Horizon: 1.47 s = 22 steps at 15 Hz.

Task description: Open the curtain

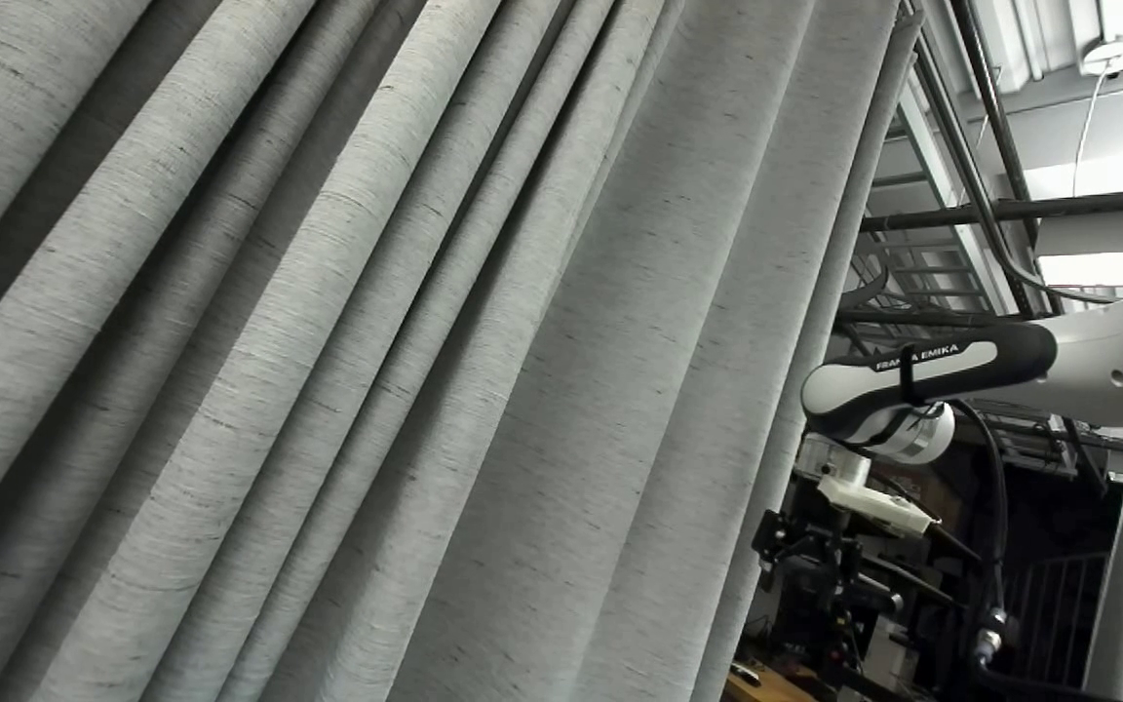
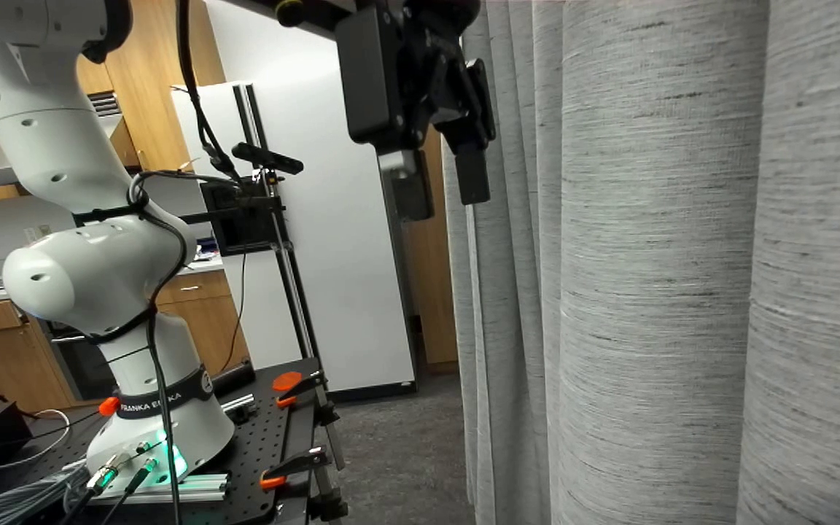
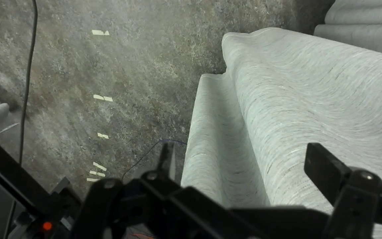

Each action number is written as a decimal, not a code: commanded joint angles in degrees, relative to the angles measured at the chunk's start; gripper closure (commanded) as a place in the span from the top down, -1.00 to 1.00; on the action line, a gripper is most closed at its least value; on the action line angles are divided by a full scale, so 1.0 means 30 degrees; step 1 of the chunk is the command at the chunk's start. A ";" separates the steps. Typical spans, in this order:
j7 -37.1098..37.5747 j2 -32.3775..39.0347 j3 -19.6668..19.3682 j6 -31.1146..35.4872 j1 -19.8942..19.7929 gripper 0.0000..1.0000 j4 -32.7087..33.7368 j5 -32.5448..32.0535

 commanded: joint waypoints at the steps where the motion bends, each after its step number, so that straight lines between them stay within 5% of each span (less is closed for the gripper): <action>1: -0.0212 0.0102 -0.0036 -0.0130 0.0069 1.00 0.0086 -0.0194; 15: -0.1148 0.4116 -0.0916 0.0042 -0.0493 1.00 0.4635 -0.0036; 22: -0.7146 0.6167 -0.0875 0.1029 -0.1452 1.00 0.7559 0.0097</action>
